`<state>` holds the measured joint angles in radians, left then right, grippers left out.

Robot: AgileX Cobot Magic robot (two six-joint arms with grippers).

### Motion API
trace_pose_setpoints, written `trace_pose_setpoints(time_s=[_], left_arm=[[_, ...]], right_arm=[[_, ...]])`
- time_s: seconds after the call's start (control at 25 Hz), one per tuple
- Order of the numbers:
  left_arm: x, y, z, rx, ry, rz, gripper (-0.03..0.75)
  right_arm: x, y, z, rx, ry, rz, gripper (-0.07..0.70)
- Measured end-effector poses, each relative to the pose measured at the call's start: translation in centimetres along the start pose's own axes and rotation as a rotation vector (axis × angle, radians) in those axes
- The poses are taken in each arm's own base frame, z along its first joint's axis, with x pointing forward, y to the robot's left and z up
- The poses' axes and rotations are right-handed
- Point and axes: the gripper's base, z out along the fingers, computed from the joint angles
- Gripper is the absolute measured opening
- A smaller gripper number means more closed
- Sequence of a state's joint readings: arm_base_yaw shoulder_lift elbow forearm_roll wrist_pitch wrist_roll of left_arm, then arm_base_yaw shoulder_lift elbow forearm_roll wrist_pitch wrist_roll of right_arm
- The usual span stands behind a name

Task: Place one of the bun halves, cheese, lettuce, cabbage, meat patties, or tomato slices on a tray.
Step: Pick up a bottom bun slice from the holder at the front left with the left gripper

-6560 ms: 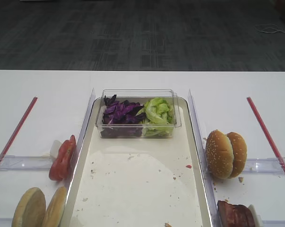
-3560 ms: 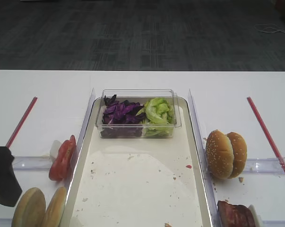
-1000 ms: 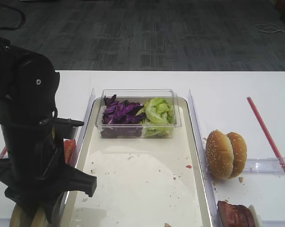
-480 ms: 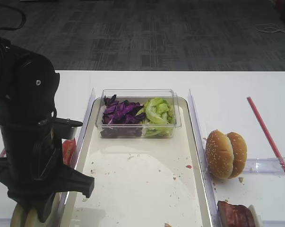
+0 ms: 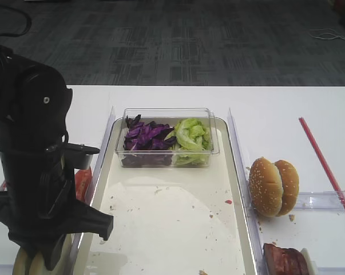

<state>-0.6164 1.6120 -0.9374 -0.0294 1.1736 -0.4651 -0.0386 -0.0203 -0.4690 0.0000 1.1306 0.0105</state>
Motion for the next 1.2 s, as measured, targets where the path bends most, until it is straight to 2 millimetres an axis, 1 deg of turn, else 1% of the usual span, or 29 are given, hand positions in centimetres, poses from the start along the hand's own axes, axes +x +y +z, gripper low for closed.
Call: trace_pose_setpoints(time_s=[0.44,0.84,0.96,1.2], left_arm=[[0.1,0.1,-0.1,-0.007,0.014,0.0,0.074],[-1.3,-0.8,-2.9,0.043,-0.074,0.008,0.071],[-1.4,-1.1,-3.4,0.068,-0.08,0.008,0.071],[-1.3,-1.2,-3.5,0.09,-0.076,0.008,0.071]], right_arm=[[0.0,0.0,0.0,0.0,0.0,0.0,0.698],[0.0,0.0,0.0,0.0,0.0,-0.002,0.698],[0.0,0.0,0.0,0.0,0.0,-0.002,0.698],[0.0,0.0,0.0,0.0,0.0,-0.004,0.698]])
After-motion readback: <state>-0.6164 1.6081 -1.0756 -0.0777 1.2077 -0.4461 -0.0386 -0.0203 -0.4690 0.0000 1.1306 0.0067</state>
